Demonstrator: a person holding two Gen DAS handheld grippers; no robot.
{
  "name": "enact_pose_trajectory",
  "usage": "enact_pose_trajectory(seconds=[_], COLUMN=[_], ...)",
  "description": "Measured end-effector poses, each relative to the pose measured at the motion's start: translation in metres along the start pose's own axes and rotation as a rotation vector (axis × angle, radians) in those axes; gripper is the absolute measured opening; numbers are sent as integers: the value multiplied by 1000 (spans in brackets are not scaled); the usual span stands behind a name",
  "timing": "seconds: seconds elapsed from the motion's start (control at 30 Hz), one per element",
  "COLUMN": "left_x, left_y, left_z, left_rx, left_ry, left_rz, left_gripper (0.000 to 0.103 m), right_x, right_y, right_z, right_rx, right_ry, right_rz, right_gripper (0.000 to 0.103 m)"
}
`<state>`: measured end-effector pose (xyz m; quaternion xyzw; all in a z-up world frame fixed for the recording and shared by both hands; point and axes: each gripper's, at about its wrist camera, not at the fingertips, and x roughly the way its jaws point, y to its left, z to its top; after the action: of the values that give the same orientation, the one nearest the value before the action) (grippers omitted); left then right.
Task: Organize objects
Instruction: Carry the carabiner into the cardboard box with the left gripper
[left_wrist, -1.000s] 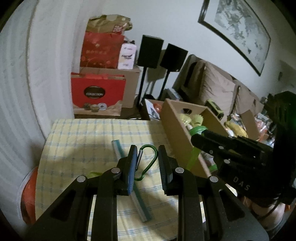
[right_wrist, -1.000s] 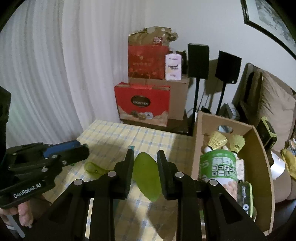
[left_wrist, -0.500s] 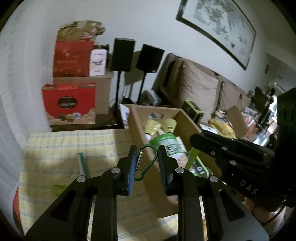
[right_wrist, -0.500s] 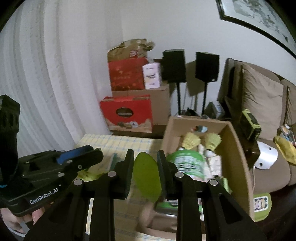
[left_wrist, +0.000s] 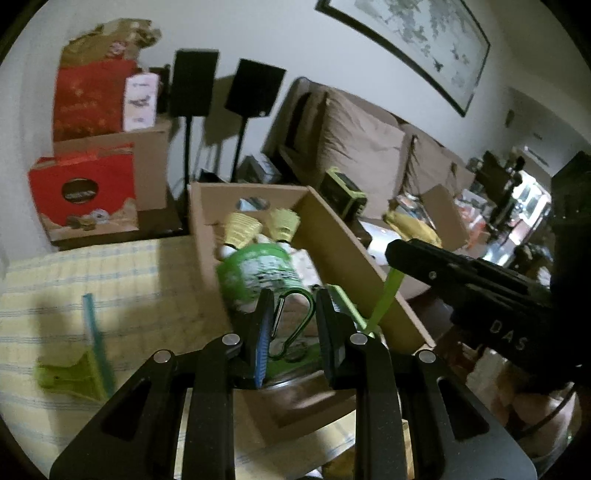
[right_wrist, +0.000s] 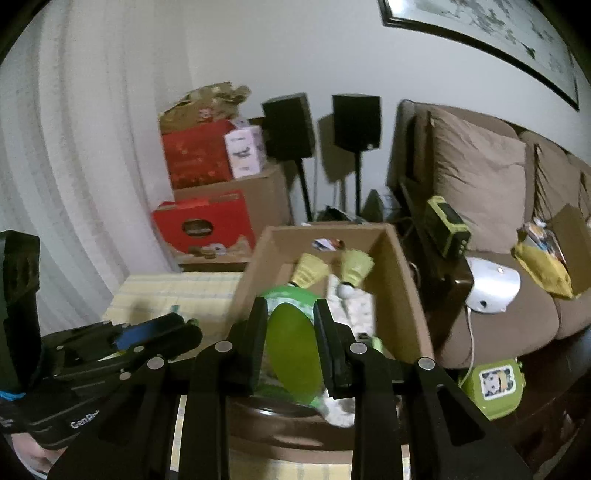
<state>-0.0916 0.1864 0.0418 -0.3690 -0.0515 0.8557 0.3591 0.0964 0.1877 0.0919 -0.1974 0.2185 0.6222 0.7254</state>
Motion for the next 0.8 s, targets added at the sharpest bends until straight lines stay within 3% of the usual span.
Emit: enact_pose_trajectory(seconds=[0.53,0.8], left_x=[68,84], left_y=[-59,-59], left_z=[-8,-13], left_rx=[70,50], left_ry=[114,150], left_rz=[-86,-86], left_gripper=[21,27], right_x=[18,38], right_y=[-65,-84], right_z=[-15,-28], right_rx=[73,91], right_ry=[109,186], right_rz=[-108,-141], right_gripper=[25,26])
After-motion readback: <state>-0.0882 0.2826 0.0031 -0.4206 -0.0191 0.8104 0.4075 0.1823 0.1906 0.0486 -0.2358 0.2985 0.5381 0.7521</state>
